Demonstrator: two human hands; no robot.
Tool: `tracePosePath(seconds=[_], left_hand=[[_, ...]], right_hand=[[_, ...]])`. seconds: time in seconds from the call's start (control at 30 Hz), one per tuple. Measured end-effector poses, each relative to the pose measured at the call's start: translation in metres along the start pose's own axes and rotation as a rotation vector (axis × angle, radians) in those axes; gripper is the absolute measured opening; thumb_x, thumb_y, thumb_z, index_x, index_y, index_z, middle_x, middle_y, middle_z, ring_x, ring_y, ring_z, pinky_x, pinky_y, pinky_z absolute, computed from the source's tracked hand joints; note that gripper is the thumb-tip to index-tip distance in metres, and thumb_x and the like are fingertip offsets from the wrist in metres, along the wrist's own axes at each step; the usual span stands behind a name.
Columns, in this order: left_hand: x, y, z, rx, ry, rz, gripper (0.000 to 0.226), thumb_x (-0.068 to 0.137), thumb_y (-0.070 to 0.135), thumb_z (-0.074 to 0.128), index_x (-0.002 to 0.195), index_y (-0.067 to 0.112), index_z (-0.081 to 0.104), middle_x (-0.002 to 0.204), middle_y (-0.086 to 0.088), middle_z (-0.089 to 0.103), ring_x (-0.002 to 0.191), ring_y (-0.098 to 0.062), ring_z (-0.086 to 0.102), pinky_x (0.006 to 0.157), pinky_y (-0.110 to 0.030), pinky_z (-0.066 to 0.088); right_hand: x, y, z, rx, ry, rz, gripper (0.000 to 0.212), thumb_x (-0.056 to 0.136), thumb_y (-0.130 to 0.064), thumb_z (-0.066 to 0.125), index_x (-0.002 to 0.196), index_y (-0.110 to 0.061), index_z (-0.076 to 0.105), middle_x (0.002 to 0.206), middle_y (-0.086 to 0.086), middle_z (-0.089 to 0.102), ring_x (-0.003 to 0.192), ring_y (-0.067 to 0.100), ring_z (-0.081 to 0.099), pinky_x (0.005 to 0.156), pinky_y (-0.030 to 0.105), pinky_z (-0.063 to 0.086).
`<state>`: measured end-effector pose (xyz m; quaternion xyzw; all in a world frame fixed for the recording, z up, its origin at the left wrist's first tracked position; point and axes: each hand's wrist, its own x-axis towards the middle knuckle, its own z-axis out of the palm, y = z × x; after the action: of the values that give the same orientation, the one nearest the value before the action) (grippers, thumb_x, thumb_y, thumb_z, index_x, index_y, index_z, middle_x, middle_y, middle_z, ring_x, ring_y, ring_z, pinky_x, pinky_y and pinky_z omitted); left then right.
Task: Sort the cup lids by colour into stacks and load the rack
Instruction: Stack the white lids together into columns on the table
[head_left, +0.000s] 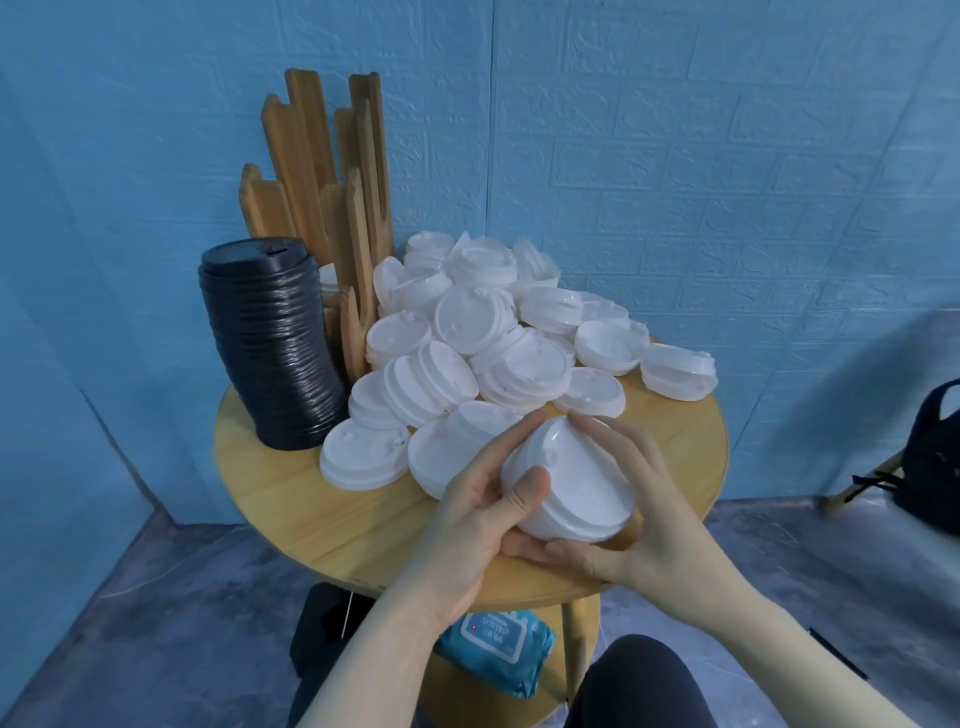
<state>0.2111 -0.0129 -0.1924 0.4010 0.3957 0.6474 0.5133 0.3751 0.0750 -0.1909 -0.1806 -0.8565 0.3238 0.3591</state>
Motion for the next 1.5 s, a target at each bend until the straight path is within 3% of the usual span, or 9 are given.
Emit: tracePosePath(seconds=[0.43, 0.53, 0.7, 0.9, 1.0, 1.1, 1.23, 1.37, 1.5], left_hand=[[0.006, -0.014, 0.003, 0.246, -0.03, 0.022, 0.052, 0.081, 0.035, 0.077, 0.128, 0.05, 0.061, 0.135, -0.002, 0.059, 0.118, -0.02, 0.063, 0.078, -0.031, 0.059], [0.005, -0.013, 0.002, 0.353, -0.016, 0.061, 0.045, 0.085, 0.035, 0.075, 0.127, 0.043, 0.061, 0.138, 0.008, 0.055, 0.121, -0.004, 0.059, 0.094, -0.025, 0.053], [0.004, -0.014, 0.001, 0.412, -0.043, 0.049, 0.052, 0.084, 0.037, 0.073, 0.134, 0.035, 0.058, 0.145, 0.015, 0.052, 0.133, 0.006, 0.046, 0.115, -0.02, 0.034], [0.005, -0.019, 0.006, 0.597, -0.036, 0.084, 0.068, 0.082, 0.045, 0.076, 0.138, 0.054, 0.04, 0.145, 0.029, 0.044, 0.136, 0.009, 0.04, 0.111, -0.02, 0.038], [0.003, -0.018, 0.01, 0.646, -0.017, 0.081, 0.084, 0.071, 0.061, 0.074, 0.141, 0.058, 0.029, 0.148, 0.034, 0.037, 0.138, 0.01, 0.033, 0.115, -0.026, 0.035], [-0.002, -0.015, 0.009, 0.686, 0.018, 0.078, 0.089, 0.069, 0.06, 0.08, 0.14, 0.058, 0.026, 0.145, 0.038, 0.034, 0.135, 0.017, 0.03, 0.111, -0.016, 0.032], [-0.018, -0.01, 0.003, 0.738, 0.081, 0.119, 0.087, 0.06, 0.065, 0.078, 0.133, 0.056, 0.032, 0.138, 0.037, 0.04, 0.128, 0.019, 0.036, 0.098, -0.004, 0.035], [-0.034, -0.006, -0.013, 0.716, 0.171, 0.151, 0.082, 0.056, 0.062, 0.086, 0.125, 0.047, 0.044, 0.127, 0.033, 0.052, 0.12, 0.016, 0.045, 0.094, -0.004, 0.039], [-0.042, 0.001, -0.024, 0.728, 0.176, 0.144, 0.076, 0.057, 0.062, 0.078, 0.125, 0.045, 0.048, 0.12, 0.036, 0.054, 0.118, 0.012, 0.049, 0.089, -0.005, 0.042]], right_hand=[[-0.007, 0.016, -0.029, -0.019, -0.037, 0.061, 0.091, 0.067, -0.033, 0.085, 0.144, -0.037, 0.036, 0.143, -0.015, 0.036, 0.136, 0.007, 0.036, 0.104, 0.011, 0.033], [-0.009, 0.028, -0.047, 0.005, -0.08, 0.177, 0.1, 0.067, -0.029, 0.089, 0.145, -0.047, 0.028, 0.146, -0.019, 0.035, 0.138, 0.005, 0.034, 0.111, 0.03, 0.037], [-0.009, 0.04, -0.048, 0.035, -0.195, 0.339, 0.106, 0.057, -0.057, 0.086, 0.142, -0.057, 0.023, 0.147, -0.023, 0.037, 0.139, 0.019, 0.033, 0.114, 0.051, 0.031], [-0.009, 0.031, -0.039, 0.082, -0.198, 0.317, 0.09, 0.062, -0.053, 0.086, 0.136, -0.052, 0.035, 0.143, -0.023, 0.041, 0.137, 0.011, 0.036, 0.113, 0.048, 0.034], [-0.012, 0.024, -0.035, 0.066, -0.248, 0.309, 0.091, 0.063, -0.055, 0.085, 0.137, -0.054, 0.032, 0.146, -0.023, 0.037, 0.138, 0.013, 0.034, 0.114, 0.048, 0.032], [-0.016, 0.017, -0.022, 0.041, -0.245, 0.286, 0.098, 0.062, -0.062, 0.082, 0.139, -0.059, 0.021, 0.146, -0.029, 0.033, 0.138, 0.011, 0.031, 0.115, 0.045, 0.031], [-0.016, 0.004, -0.01, -0.049, -0.309, 0.231, 0.096, 0.06, -0.086, 0.061, 0.137, -0.068, 0.007, 0.14, -0.046, 0.022, 0.135, -0.01, 0.019, 0.112, 0.02, 0.02], [-0.002, -0.004, -0.006, 0.171, -0.167, 0.261, 0.085, 0.073, -0.087, 0.04, 0.144, -0.041, 0.034, 0.145, -0.026, 0.04, 0.136, -0.007, 0.033, 0.105, 0.011, 0.029], [0.039, 0.003, 0.009, 0.078, 0.008, 0.336, 0.058, 0.085, -0.059, 0.056, 0.136, -0.033, 0.048, 0.133, -0.02, 0.052, 0.124, -0.002, 0.046, 0.096, 0.017, 0.037]])
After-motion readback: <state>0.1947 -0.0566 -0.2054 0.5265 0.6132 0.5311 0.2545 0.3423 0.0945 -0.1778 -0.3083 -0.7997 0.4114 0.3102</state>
